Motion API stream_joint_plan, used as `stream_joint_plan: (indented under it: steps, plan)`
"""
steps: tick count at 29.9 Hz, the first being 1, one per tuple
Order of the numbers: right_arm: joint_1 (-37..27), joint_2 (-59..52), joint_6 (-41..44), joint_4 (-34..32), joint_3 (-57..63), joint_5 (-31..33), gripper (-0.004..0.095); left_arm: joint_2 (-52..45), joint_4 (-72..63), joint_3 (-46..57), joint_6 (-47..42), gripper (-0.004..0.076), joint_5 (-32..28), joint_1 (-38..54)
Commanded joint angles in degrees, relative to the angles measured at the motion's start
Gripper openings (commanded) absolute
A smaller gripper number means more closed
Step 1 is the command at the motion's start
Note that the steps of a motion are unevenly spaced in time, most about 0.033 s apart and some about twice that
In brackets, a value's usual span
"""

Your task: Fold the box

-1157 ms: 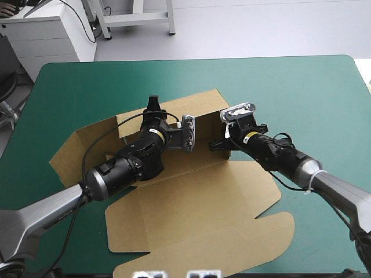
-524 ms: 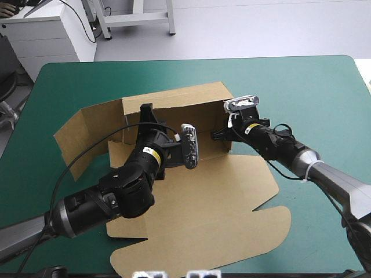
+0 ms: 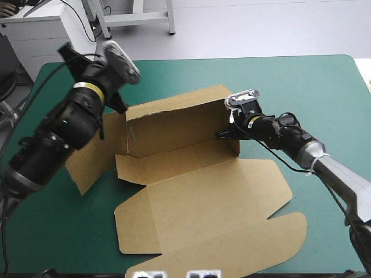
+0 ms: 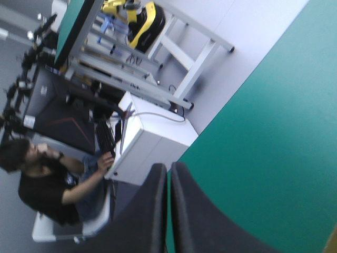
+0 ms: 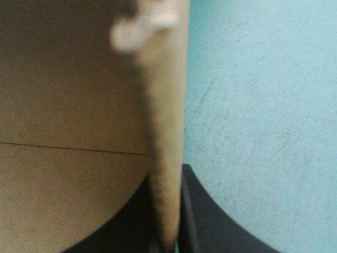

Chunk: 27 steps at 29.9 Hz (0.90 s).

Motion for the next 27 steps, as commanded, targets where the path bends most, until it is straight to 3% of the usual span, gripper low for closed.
stream_joint_plan:
  steps: [1, 5, 9, 13, 18, 24, 27]
  plan:
    - [-0.4, -2.94, 4.27, -4.7, -6.27, 5.84, -0.0012, -1.95, -10.61, -5.16, 2.44, 0.0004, -3.57, 10.55]
    - [-0.5, -2.94, 6.64, -9.55, -13.68, 15.83, -0.0013, -1.85, -35.21, -4.48, 11.02, 0.0004, -6.32, 25.01]
    - [-2.16, -1.89, 6.64, -9.66, -21.73, 24.03, -0.0014, -1.85, -58.42, -0.99, 21.71, 0.0004, -4.4, 37.29]
    - [-4.54, 2.45, 6.42, -9.8, -30.91, 35.26, -0.0014, -3.2, -68.06, 4.5, 26.69, -0.0009, -3.07, 41.43]
    - [-7.38, 10.93, 4.26, -9.89, -42.1, 47.02, -0.0014, -7.79, -74.85, 15.08, 30.04, -0.0008, -8.06, 41.43]
    - [-8.7, 21.08, 2.61, -9.4, -49.89, 48.41, -0.0014, -18.09, -77.65, 30.73, 30.91, -0.0009, -19.58, 41.33]
    - [-8.7, 24.82, 2.05, -9.67, -50.99, 48.41, -0.0014, -23.51, -77.68, 37.9, 30.79, -0.0009, -22.25, 41.33]
